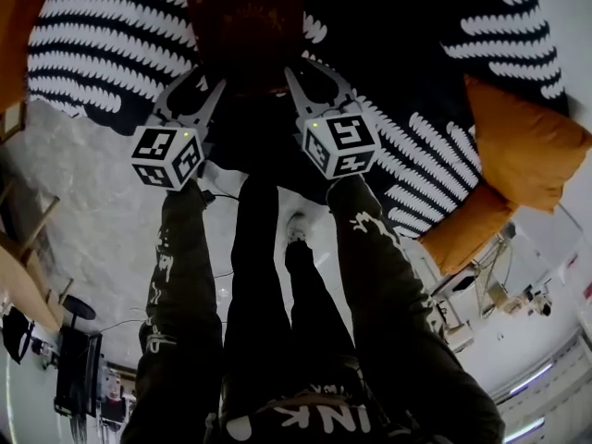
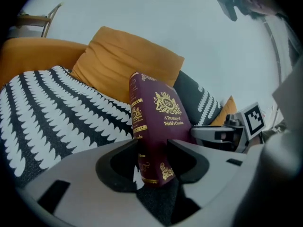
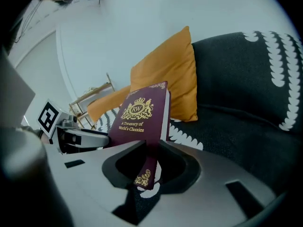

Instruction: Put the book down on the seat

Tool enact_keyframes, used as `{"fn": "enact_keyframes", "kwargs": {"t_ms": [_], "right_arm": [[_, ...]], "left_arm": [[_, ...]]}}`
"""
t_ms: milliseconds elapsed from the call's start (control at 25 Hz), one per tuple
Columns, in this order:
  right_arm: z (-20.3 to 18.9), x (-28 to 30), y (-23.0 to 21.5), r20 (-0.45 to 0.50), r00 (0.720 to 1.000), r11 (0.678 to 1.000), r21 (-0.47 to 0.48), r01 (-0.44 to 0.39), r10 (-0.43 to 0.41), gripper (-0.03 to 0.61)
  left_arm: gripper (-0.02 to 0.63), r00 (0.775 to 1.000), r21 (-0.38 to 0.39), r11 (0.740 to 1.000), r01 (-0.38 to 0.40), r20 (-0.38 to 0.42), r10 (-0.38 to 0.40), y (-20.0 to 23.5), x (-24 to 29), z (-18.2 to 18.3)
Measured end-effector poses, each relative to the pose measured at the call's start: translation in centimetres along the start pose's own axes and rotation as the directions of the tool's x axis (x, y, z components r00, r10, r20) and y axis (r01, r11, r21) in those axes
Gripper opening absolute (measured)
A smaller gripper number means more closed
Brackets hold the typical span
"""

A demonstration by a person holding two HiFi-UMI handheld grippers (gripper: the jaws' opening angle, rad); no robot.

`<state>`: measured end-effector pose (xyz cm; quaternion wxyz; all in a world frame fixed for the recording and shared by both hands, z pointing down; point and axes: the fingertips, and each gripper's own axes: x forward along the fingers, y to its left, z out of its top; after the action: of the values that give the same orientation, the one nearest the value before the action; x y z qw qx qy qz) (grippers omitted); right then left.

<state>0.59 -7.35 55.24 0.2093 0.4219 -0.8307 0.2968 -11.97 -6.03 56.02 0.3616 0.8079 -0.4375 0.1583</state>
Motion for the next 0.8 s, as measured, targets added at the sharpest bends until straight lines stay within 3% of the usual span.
{"fn": "enact_keyframes", "kwargs": {"t_ms": [200,560,800], "right_arm": [[-2.1,2.3,-0.8,-0.029,0.999,1.000,0.014,0.015,-0.014,0.092],[-0.7,1.5,-2.0,0.010,1.000,0.998,0.057,0.000,0.000,0.106],[0.7,0.3,-2.6,0.064,0.996,0.998,0.012,0.056,-0.057,0.011]], "left_arm": [[0.179,1.000,-0.035,0.999,0.001,-0.009,-0.001,2.0,1.8,-1.9],[0.178,0.999,-0.045,0.999,0.010,0.044,-0.008,1.5,2.3,0.0],[0.025,0.987,0.011,1.000,-0.016,0.158,0.014,1.8,0.1,2.8]]}}
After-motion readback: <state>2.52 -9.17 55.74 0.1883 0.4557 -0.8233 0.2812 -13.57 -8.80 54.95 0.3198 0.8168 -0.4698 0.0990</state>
